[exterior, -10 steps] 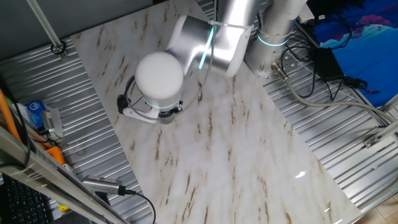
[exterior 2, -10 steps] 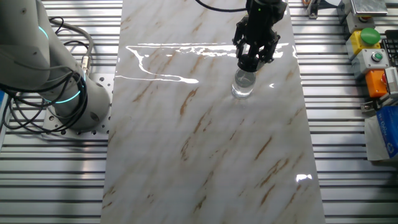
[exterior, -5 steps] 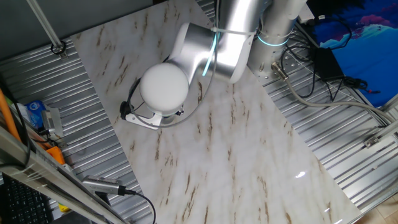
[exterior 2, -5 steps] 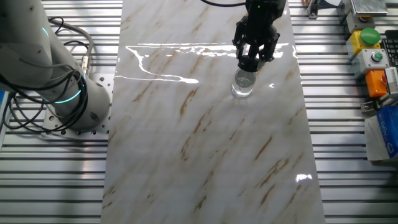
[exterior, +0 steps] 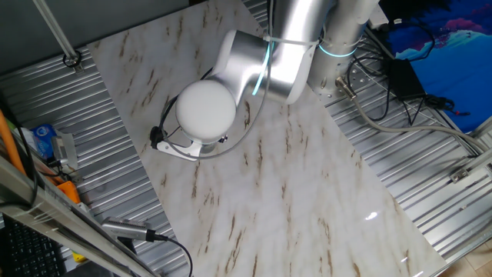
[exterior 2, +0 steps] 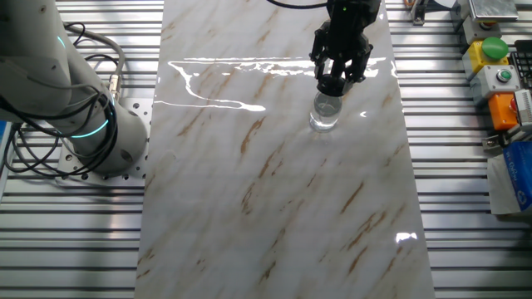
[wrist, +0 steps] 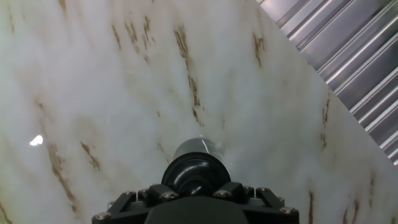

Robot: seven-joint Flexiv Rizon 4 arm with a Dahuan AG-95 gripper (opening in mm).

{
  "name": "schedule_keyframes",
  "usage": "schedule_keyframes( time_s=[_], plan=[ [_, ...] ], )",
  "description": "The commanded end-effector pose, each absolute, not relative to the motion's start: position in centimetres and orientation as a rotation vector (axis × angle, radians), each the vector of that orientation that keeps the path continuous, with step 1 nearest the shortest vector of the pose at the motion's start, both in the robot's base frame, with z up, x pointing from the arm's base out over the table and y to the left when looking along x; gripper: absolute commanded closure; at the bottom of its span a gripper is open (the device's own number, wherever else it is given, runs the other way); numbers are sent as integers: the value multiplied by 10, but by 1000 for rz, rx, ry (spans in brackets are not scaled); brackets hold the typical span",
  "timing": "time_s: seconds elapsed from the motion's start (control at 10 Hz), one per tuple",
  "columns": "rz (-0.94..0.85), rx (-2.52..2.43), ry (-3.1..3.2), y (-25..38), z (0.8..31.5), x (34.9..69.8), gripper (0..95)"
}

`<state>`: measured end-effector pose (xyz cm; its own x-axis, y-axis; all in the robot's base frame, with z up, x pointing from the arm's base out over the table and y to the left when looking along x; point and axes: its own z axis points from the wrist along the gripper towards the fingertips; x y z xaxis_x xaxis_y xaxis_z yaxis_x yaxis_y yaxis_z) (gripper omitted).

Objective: Unscrew the lid from the jar

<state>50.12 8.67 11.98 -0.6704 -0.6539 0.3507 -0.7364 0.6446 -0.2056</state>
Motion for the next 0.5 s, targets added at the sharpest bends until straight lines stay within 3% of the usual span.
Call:
schedule_keyframes(
  time_s=[0.1,0.2,0.3,0.5],
  plan=[
    [491,1131,-2620,87,120,501,950],
    [492,1133,-2620,86,120,501,950],
    [492,1134,-2619,86,120,501,760],
    [494,1132,-2620,86,119,501,760]
  ],
)
